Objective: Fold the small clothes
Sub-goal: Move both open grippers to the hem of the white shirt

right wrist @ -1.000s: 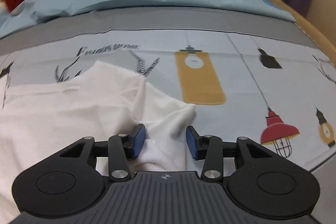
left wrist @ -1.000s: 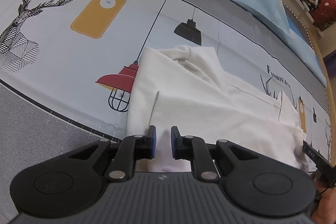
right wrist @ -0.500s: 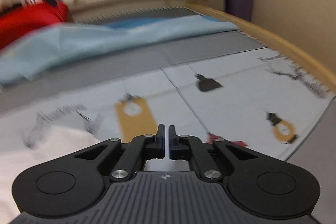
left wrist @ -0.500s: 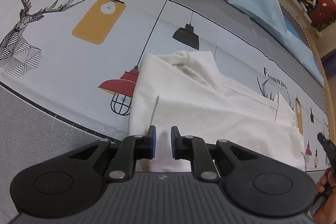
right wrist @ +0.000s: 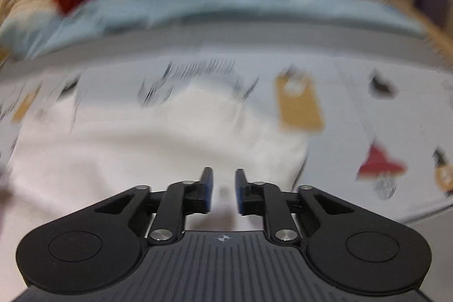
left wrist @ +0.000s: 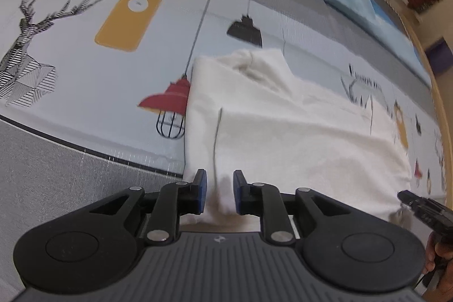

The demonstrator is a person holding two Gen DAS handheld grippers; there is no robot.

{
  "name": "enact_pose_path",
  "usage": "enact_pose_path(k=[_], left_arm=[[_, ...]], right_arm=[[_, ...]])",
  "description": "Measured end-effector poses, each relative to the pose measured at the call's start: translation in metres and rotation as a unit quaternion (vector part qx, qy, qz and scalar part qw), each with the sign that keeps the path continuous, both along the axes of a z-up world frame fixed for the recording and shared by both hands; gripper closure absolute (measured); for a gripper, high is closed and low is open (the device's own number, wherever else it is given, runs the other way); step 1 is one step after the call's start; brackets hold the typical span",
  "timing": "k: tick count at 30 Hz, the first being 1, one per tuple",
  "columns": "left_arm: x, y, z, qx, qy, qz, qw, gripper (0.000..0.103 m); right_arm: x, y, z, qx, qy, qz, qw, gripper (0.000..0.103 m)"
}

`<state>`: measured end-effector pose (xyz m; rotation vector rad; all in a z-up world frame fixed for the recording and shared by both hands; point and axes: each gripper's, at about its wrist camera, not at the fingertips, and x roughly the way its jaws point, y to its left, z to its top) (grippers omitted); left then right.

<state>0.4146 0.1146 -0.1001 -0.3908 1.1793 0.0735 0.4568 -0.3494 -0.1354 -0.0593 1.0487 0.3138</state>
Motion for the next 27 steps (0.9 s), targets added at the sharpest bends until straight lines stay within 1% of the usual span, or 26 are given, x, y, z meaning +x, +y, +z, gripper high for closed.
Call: enact_pose_path(k=[1, 3, 4, 5, 6, 7, 8, 9, 10, 11, 12, 14, 15, 16, 18, 20, 22, 24, 26, 27], left_arm=[[-0.001, -0.001, -0.008, 0.004, 0.01, -0.008, 0.9999, 0.08], [-0.005, -0.003, -0.027, 0.027, 0.04, -0.018, 0.9987, 0.08], [-0.01, -0.003, -0.032, 0.042, 0.043, -0.02, 0.998, 0.081], [-0.014, -0.002, -0.033, 0.046, 0.031, -0.023, 0.9982, 0.082], [-0.018, -0.003, -0.03, 0.049, 0.026, -0.023, 0.9982, 0.082], [-0.022, -0.003, -0.028, 0.057, 0.027, -0.023, 0.9977, 0.081], [-0.027, -0.005, -0.023, 0.068, 0.025, -0.024, 0.9971, 0.079], [-0.033, -0.005, -0.018, 0.079, 0.022, -0.024, 0.9964, 0.079], [-0.039, -0.005, -0.012, 0.09, 0.022, -0.021, 0.9954, 0.079], [-0.046, -0.005, -0.005, 0.097, 0.02, -0.016, 0.995, 0.08], [-0.055, -0.003, 0.005, 0.093, 0.012, -0.011, 0.9955, 0.08], [-0.069, -0.003, 0.026, 0.077, -0.008, -0.011, 0.9969, 0.08], [-0.077, -0.002, 0.038, 0.076, -0.017, -0.012, 0.9969, 0.08], [-0.085, -0.002, 0.048, 0.079, -0.026, -0.009, 0.9965, 0.079], [-0.107, -0.003, 0.069, 0.085, -0.042, -0.004, 0.9955, 0.079], [-0.133, -0.008, 0.084, 0.08, -0.06, -0.01, 0.995, 0.079], [-0.163, -0.016, 0.094, 0.077, -0.073, -0.022, 0.9941, 0.079], [-0.198, -0.024, 0.092, 0.071, -0.079, -0.03, 0.9939, 0.079], [-0.229, -0.029, 0.076, 0.059, -0.069, -0.029, 0.9954, 0.079], [-0.243, -0.031, 0.064, 0.055, -0.053, -0.03, 0.9966, 0.079]], right_arm=[[-0.006, -0.001, -0.005, -0.021, 0.005, -0.003, 1.0, 0.081], [-0.016, -0.009, 0.001, 0.003, -0.002, -0.026, 1.0, 0.081], [-0.019, -0.013, 0.004, 0.012, 0.003, -0.039, 0.999, 0.081], [-0.024, -0.017, 0.006, 0.016, 0.007, -0.049, 0.999, 0.081], [-0.026, -0.022, 0.007, 0.019, 0.018, -0.058, 0.998, 0.081], [-0.03, -0.026, 0.007, 0.021, 0.04, -0.065, 0.997, 0.081], [-0.036, -0.028, 0.006, 0.01, 0.067, -0.077, 0.995, 0.079], [-0.044, -0.031, 0.001, -0.036, 0.09, -0.1, 0.99, 0.079], [-0.054, -0.032, 0.0, -0.085, 0.095, -0.115, 0.985, 0.078], [-0.065, -0.036, 0.003, -0.113, 0.093, -0.121, 0.982, 0.078], [-0.077, -0.043, 0.013, -0.106, 0.086, -0.131, 0.982, 0.078], [-0.097, -0.057, 0.041, -0.033, 0.054, -0.156, 0.986, 0.078], [-0.111, -0.065, 0.06, 0.008, 0.027, -0.166, 0.986, 0.078], [-0.124, -0.07, 0.077, 0.031, -0.001, -0.174, 0.984, 0.077], [-0.154, -0.077, 0.108, 0.053, -0.056, -0.169, 0.983, 0.076], [-0.185, -0.082, 0.131, 0.067, -0.096, -0.156, 0.981, 0.075], [-0.214, -0.085, 0.141, 0.085, -0.111, -0.14, 0.98, 0.07], [-0.245, -0.087, 0.142, 0.089, -0.114, -0.136, 0.98, 0.065], [-0.264, -0.089, 0.132, 0.081, -0.095, -0.134, 0.983, 0.064], [-0.272, -0.088, 0.127, 0.069, -0.084, -0.131, 0.985, 0.064]])
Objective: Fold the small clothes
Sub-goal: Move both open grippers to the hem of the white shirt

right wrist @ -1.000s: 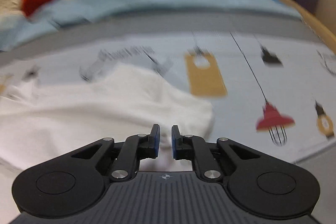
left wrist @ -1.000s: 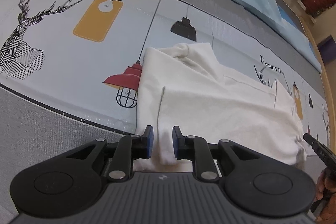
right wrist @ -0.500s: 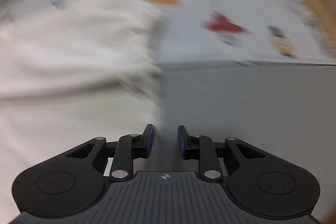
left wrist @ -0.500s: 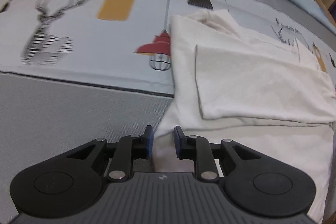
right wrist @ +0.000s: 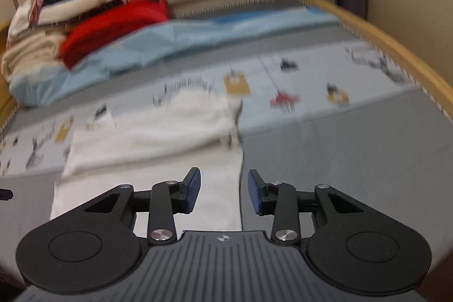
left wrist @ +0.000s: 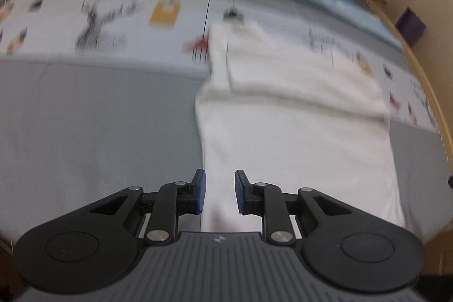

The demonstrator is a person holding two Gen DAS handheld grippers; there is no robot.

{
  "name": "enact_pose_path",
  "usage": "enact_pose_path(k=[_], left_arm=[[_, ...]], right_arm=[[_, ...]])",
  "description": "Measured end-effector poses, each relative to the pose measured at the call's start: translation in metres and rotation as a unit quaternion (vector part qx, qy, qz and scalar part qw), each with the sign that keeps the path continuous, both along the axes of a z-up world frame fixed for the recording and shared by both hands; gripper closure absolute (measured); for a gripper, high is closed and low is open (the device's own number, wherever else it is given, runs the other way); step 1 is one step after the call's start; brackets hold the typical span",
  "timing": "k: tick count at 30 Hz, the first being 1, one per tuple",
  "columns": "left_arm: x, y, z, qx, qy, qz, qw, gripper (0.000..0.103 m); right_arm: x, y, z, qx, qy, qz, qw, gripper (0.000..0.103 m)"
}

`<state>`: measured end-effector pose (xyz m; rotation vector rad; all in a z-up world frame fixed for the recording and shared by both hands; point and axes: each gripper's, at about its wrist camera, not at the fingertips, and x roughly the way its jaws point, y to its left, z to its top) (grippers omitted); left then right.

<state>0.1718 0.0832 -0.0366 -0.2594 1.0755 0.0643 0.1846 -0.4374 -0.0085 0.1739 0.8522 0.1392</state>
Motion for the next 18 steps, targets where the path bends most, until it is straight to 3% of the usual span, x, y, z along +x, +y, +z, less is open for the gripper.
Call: enact_pose_path(k=[8, 11, 14, 16, 18], left_arm=[[-0.058, -0.003, -0.056, -0.016, 0.083, -0.005, 0.9964, 0.079], [-0.068, 0.002, -0.056, -0.035, 0.056, -0.009, 0.9978, 0.079], [-0.078, 0.019, -0.079, -0.095, 0.071, 0.052, 0.9916, 0.079], [-0.074, 0.018, -0.085, -0.117, 0.08, 0.065, 0.9877, 0.079], [-0.067, 0.01, -0.083, -0.105, 0.072, 0.044, 0.9909, 0.077]], right_arm=[[-0.045, 0.007, -0.033, -0.031, 0.036, 0.004, 0.999, 0.064], [-0.05, 0.004, -0.044, 0.01, 0.054, -0.017, 0.998, 0.064], [-0.055, 0.005, -0.066, 0.035, 0.082, -0.034, 0.995, 0.064], [-0.054, 0.01, -0.077, 0.022, 0.102, -0.024, 0.994, 0.064], [-0.054, 0.014, -0.088, -0.013, 0.113, -0.011, 0.993, 0.064]])
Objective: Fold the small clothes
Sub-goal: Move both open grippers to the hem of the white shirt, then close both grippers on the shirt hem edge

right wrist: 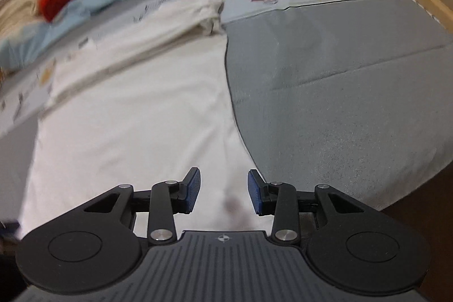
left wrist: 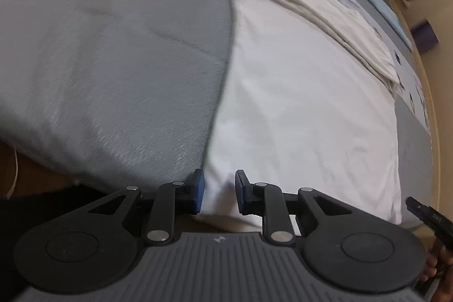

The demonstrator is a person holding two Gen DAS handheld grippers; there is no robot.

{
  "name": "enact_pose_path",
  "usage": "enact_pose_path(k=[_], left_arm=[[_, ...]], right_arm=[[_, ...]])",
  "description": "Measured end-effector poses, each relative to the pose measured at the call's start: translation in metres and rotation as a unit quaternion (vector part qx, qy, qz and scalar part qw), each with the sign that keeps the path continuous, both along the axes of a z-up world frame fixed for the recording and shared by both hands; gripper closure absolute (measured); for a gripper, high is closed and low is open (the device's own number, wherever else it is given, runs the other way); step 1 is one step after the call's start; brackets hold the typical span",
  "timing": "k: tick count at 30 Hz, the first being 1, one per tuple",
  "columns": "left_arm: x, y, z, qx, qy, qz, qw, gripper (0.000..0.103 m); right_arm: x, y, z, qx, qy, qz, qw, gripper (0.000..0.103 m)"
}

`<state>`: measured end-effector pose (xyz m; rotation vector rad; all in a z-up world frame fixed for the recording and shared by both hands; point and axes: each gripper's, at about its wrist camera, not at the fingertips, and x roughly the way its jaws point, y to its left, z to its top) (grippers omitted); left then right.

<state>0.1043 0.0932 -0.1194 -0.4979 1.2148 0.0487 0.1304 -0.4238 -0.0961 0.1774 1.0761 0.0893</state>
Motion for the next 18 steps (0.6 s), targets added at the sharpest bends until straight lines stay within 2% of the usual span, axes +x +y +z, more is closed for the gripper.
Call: enact_pose_path(k=[4, 7, 10, 12, 15, 16, 17, 18], left_arm=[[-0.001, 0.0, -0.01, 0.022, 0.028, -0.001, 0.9993, 0.077], [0.003, 0.001, -0.015, 0.02, 0.035, -0.002, 0.9992, 0.077], [0.003, -0.001, -0.017, 0.029, 0.035, -0.017, 0.9988, 0.076], [0.003, -0.004, -0.017, 0.032, 0.036, -0.022, 0.9986, 0.076], [0.005, -0.009, -0.016, 0.043, 0.035, -0.038, 0.9978, 0.08], [0.008, -0.011, -0.018, 0.044, 0.034, -0.043, 0.9975, 0.086], [0.008, -0.011, -0.019, 0.041, 0.032, -0.048, 0.9975, 0.097], [0.007, -0.011, -0.017, 0.04, 0.028, -0.05, 0.9976, 0.097]], right_arm=[[0.002, -0.012, -0.016, -0.019, 0.03, -0.023, 0.999, 0.064], [0.005, -0.019, -0.025, -0.024, 0.048, -0.044, 0.998, 0.064], [0.007, -0.015, -0.034, -0.025, 0.07, -0.037, 0.997, 0.062], [0.006, -0.007, -0.036, -0.036, 0.07, -0.022, 0.997, 0.056], [0.007, -0.005, -0.035, -0.036, 0.072, -0.02, 0.997, 0.056], [0.007, -0.005, -0.034, -0.032, 0.072, -0.021, 0.997, 0.06], [0.006, -0.006, -0.033, -0.025, 0.07, -0.022, 0.997, 0.078], [0.006, -0.007, -0.032, -0.018, 0.068, -0.025, 0.997, 0.097]])
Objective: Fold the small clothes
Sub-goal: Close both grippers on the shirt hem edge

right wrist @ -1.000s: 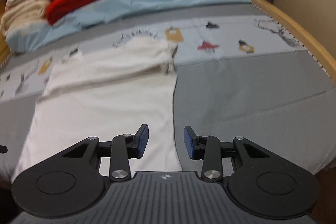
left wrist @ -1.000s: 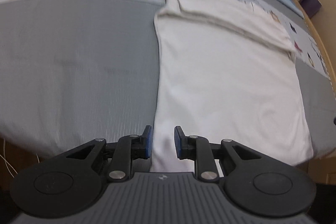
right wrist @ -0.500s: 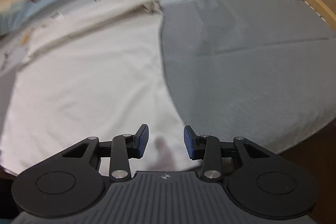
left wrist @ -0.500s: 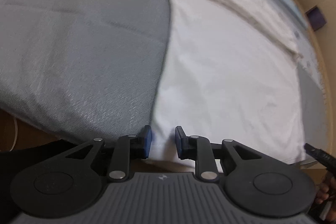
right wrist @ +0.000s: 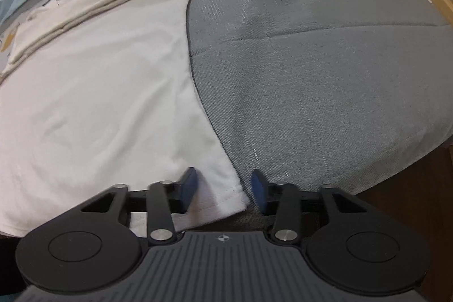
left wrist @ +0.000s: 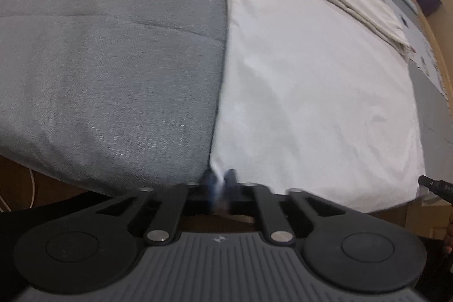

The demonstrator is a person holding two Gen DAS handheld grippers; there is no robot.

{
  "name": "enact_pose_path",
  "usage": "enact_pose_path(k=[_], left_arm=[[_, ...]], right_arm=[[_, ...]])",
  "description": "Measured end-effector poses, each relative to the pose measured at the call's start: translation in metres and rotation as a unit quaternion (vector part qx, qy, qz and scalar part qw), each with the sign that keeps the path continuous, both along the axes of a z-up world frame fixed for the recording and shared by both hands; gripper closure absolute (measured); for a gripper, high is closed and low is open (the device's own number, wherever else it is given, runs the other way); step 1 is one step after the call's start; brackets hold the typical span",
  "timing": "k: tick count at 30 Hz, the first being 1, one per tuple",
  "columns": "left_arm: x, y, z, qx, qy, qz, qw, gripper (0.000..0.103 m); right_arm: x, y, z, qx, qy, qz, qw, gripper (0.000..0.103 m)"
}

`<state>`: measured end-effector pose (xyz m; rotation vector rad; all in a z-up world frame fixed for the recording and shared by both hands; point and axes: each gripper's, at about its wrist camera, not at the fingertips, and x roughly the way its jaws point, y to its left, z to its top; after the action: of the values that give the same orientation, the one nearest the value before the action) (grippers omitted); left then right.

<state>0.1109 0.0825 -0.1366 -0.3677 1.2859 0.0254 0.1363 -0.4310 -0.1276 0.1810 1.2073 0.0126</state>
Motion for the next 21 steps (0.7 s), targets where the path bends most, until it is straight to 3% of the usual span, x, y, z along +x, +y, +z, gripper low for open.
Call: enact_pose_path(k=[6, 12, 21], left_arm=[[-0.008, 0.005, 0.017, 0.001, -0.022, 0.007, 0.9997, 0.097], [-0.006, 0.008, 0.008, -0.006, 0.009, 0.016, 0.9998, 0.09], [-0.003, 0.003, -0.001, 0.006, 0.021, 0.004, 0.9998, 0.087]], right_arm=[[-0.008, -0.012, 0.016, 0.038, -0.028, -0.04, 0.998, 0.098], [-0.005, -0.008, 0.002, 0.031, 0.009, -0.045, 0.998, 0.095], [0.0, -0.002, -0.003, 0.012, 0.018, -0.034, 0.999, 0.093]])
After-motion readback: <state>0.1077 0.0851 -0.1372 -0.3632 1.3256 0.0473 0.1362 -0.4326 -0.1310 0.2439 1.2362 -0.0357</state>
